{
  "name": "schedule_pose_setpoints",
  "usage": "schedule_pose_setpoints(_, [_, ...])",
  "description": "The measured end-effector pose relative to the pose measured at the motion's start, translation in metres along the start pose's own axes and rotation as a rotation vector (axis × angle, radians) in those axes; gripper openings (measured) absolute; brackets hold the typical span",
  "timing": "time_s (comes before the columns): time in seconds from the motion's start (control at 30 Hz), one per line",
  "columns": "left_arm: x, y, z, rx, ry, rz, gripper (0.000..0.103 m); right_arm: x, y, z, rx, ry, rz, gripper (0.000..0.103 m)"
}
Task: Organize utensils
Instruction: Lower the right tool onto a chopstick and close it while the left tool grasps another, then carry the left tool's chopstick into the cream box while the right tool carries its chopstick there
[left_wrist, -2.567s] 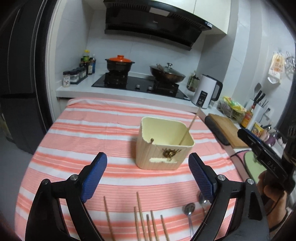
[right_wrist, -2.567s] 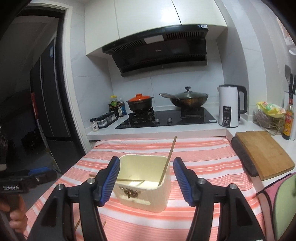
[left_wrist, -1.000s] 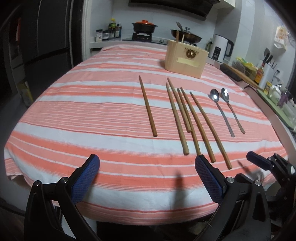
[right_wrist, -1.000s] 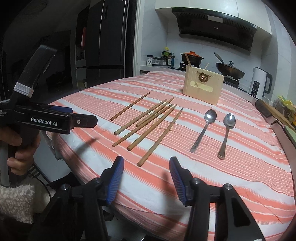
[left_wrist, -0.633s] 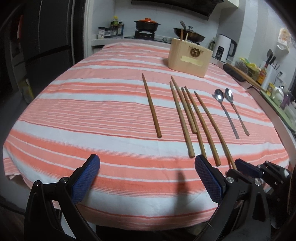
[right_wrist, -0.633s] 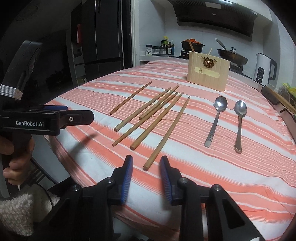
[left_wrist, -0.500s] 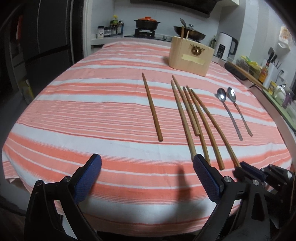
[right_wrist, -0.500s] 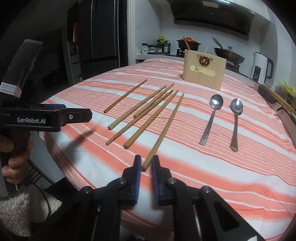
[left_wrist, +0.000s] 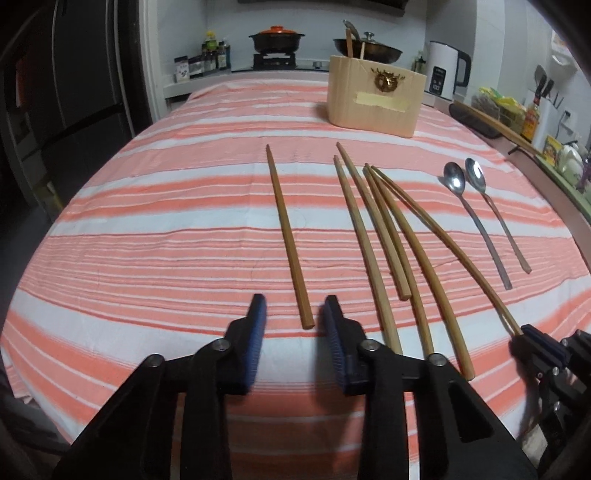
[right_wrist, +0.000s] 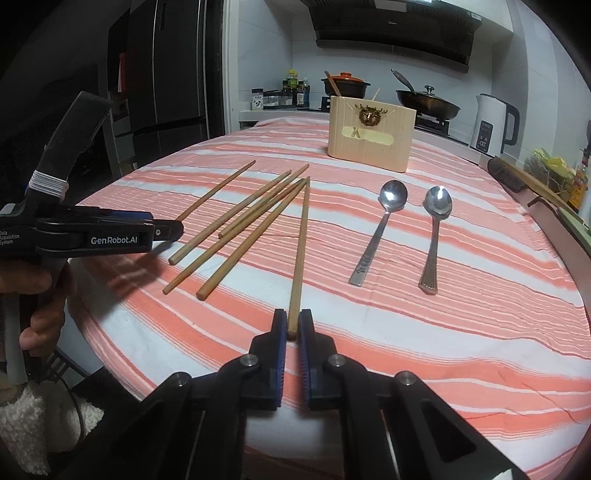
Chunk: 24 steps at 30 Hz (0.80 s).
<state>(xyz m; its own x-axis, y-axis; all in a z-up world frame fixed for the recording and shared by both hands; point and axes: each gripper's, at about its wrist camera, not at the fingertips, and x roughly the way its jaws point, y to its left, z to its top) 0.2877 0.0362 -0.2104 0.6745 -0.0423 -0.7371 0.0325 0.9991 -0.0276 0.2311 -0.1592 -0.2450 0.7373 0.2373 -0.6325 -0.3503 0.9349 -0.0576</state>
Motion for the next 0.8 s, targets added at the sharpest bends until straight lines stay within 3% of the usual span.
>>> schedule_pose_setpoints(0.07, [0.001,-0.003,0.000,0.003,-0.006,-0.005,0.007,0.000,-0.003,-0.001,0.008,-0.002,-0.011,0.006])
schedule_pose_setpoints(0.43, [-0.023,0.009,-0.022,-0.088,-0.016,0.012,0.004,-0.005,-0.024,-0.004,0.031,-0.009,-0.066,0.006])
schedule_pose_setpoints(0.63, [-0.031,0.016,-0.033,-0.094,-0.008,0.026,0.007,-0.006,-0.028,-0.006,0.029,-0.008,-0.034,0.007])
schedule_pose_setpoints(0.73, [-0.033,0.019,-0.034,-0.096,-0.012,-0.002,0.019,-0.006,-0.029,-0.007,0.029,-0.014,-0.027,0.008])
schedule_pose_setpoints(0.8, [-0.035,0.020,-0.036,-0.098,-0.018,-0.012,0.024,-0.007,-0.029,-0.008,0.025,-0.020,-0.030,0.017])
